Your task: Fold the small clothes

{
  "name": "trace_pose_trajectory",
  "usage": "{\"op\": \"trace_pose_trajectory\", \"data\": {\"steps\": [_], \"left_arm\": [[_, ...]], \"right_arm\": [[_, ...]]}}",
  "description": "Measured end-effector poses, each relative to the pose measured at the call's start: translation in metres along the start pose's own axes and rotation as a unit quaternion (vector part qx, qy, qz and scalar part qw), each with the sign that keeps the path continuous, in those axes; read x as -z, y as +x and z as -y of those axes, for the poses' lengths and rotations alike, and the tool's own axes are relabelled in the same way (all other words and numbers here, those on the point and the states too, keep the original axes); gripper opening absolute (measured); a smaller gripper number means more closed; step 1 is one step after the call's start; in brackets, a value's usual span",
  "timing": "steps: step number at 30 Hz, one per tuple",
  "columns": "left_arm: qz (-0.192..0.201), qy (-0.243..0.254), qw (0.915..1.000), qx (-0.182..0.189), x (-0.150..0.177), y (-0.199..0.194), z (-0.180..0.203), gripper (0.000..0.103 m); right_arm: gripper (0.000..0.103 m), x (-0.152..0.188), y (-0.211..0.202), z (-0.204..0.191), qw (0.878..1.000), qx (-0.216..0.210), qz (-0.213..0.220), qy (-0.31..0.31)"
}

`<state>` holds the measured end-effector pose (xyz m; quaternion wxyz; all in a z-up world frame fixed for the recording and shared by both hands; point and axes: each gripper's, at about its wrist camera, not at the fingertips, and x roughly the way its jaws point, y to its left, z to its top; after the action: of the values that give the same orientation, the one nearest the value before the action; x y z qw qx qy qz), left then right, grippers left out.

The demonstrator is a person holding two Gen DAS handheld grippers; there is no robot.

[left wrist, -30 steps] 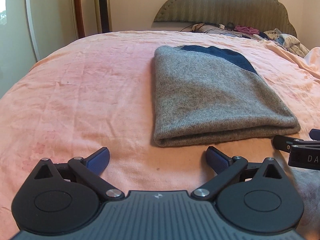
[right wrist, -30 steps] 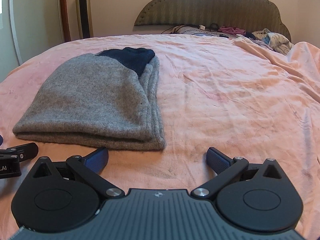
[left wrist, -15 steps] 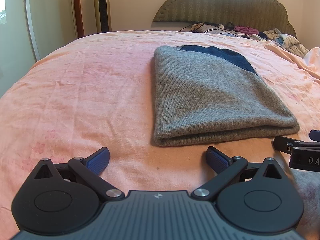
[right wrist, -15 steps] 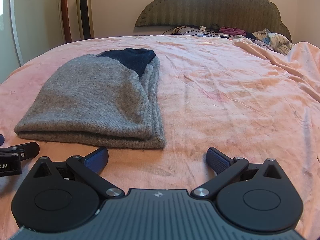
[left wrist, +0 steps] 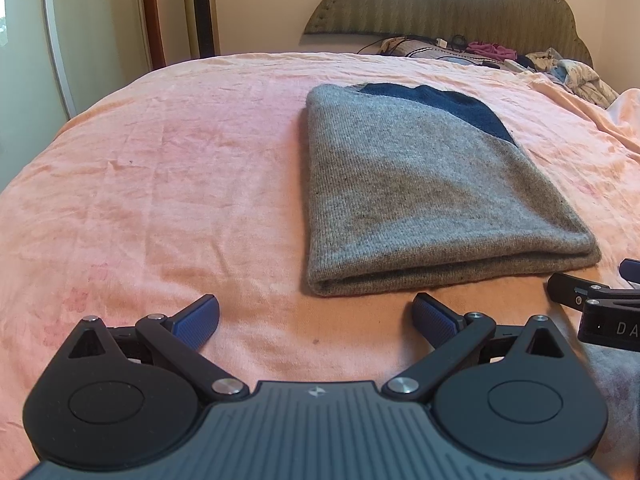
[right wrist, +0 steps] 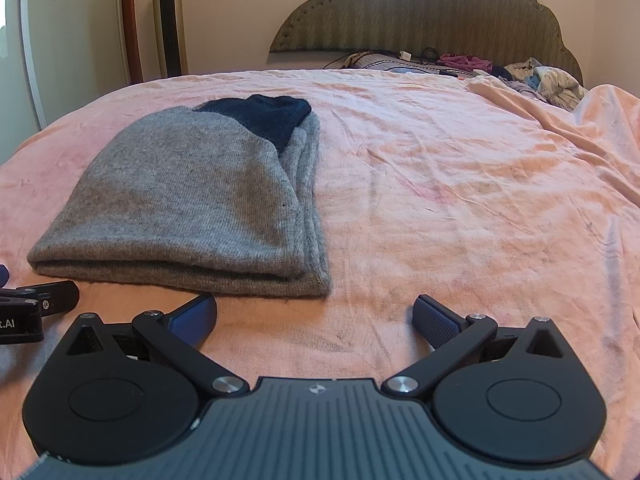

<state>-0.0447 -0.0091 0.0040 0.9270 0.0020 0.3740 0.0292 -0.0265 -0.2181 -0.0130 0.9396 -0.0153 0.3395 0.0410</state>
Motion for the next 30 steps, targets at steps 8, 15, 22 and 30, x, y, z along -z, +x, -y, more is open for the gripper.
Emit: {"op": "trace_pose_trajectory", "data": {"steps": [8, 15, 22, 30], "left_arm": [[0.004, 0.002, 1.0000, 0.007, 0.0013, -0.0003, -0.0027, 0.103], [0.005, 0.003, 1.0000, 0.007, 0.0012, -0.0002, -0.0032, 0.103], [0.008, 0.000, 0.9999, 0.006, 0.0011, -0.0002, -0.0035, 0.103], [0.009, 0.000, 0.9999, 0.006, 0.0014, 0.0000, -0.0033, 0.103]], "right_arm": [[0.103, 0.0001, -0.0001, 0.0001, 1.000, 0.000, 0.000, 0.000], [0.103, 0.0000, 0.0003, 0.0001, 1.000, 0.000, 0.000, 0.000], [0.103, 0.0000, 0.0002, 0.0001, 1.000, 0.000, 0.000, 0.000], [0.103, 0.0000, 0.0003, 0.0002, 1.000, 0.000, 0.000, 0.000]]}}
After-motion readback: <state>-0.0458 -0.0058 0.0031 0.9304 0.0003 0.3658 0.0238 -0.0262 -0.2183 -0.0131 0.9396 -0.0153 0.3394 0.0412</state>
